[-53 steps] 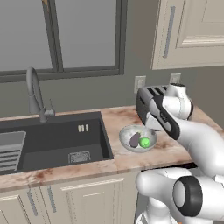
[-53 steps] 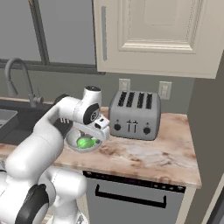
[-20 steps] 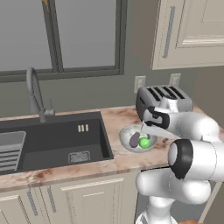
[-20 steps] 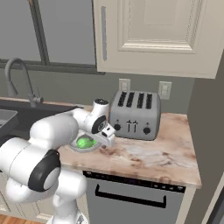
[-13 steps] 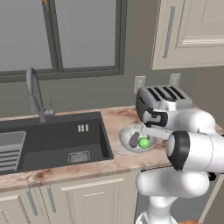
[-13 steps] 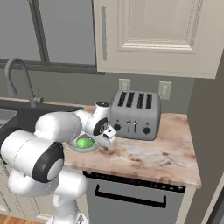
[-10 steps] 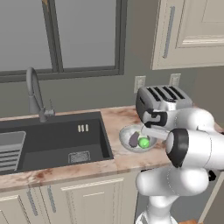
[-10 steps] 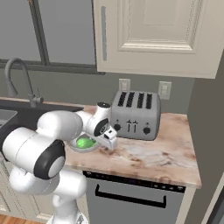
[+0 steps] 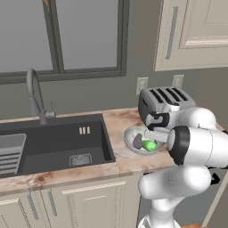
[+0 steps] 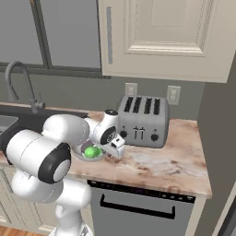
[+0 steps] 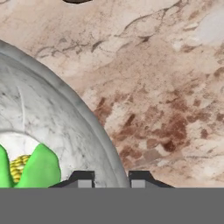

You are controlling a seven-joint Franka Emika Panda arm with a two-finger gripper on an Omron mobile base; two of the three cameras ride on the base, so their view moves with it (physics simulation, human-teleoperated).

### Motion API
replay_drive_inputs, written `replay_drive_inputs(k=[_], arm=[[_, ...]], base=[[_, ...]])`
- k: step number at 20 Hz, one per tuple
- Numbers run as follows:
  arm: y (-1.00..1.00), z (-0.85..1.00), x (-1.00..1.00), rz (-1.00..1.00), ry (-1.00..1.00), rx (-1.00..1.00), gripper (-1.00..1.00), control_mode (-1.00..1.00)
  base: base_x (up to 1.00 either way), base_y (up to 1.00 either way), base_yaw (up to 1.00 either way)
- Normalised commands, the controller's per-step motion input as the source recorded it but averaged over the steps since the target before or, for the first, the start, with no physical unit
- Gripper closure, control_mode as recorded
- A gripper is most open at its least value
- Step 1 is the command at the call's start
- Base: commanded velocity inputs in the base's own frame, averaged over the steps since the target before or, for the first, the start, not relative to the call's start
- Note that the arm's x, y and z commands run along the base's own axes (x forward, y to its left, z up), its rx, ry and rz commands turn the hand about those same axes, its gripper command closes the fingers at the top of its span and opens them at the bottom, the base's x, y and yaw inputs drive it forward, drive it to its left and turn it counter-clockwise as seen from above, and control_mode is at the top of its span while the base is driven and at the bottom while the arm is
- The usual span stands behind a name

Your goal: Dump the eggplant and corn from the bowl so the bowl can be washed. Place the bowl in the sink after clearing the leftovers.

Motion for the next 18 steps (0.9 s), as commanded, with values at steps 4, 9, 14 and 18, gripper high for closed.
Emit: replay_drive_inputs(k=[4, 9, 14, 18], arm=[[0.0, 0.0, 0.0, 0.0, 0.0, 0.0, 1.0, -1.0], [0.0, 0.01, -0.06, 0.0, -0.01, 0.0, 1.0, -1.0], [0.08, 0.41, -0.3, 0.0, -0.12, 0.0, 1.0, -1.0], [0.2, 0.68, -0.32, 0.0, -0.14, 0.0, 1.0, -1.0]], base=[[0.0, 0.0, 0.0], [0.0, 0.0, 0.0], [0.0, 0.0, 0.0], [0.0, 0.0, 0.0]])
